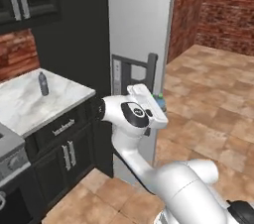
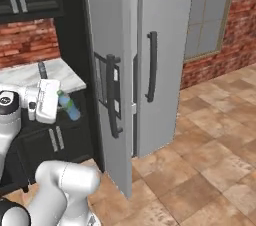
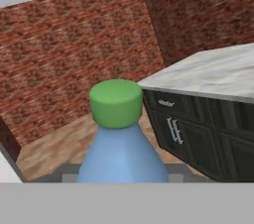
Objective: Take the bottled waters from the counter and place them in the freezer to freeze. Close the freezer door after placing the bottles.
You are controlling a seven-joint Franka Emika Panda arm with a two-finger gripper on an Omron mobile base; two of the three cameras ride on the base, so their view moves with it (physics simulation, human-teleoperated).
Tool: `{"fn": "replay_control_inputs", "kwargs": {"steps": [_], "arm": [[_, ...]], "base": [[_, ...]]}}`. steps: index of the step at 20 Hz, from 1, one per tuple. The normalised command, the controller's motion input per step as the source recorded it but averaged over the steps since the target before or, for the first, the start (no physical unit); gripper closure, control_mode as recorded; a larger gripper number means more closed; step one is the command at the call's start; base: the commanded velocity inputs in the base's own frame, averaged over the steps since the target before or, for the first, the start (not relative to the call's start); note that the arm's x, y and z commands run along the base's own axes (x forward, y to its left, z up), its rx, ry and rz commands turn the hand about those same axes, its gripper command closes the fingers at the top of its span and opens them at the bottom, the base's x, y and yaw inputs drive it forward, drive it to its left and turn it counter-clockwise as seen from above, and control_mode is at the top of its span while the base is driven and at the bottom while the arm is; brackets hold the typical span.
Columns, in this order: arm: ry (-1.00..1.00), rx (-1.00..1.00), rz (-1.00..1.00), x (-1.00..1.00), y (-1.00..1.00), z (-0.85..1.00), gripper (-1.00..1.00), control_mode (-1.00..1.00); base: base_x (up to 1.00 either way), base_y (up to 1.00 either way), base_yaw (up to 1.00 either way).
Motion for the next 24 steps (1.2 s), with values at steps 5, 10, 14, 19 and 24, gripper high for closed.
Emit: {"fn": "replay_control_inputs", "kwargs": {"steps": [5, 10, 14, 19, 24], "arm": [[0.00, 0.00, 0.00, 0.00, 0.00, 0.00, 1.00, 1.00], [0.00, 0.00, 0.00, 0.00, 0.00, 0.00, 1.00, 1.00], [0.00, 0.00, 0.00, 0.00, 0.00, 0.00, 1.00, 1.00], [0.00, 0.00, 0.00, 0.00, 0.00, 0.00, 1.00, 1.00], [0.00, 0.00, 0.00, 0.00, 0.00, 0.00, 1.00, 1.00]], "base": [[-0.04, -1.00, -0.51], [0.49, -1.00, -0.12], [1.00, -0.89, 0.00], [1.00, -0.52, -0.08], [1.00, -0.97, -0.15]]}}
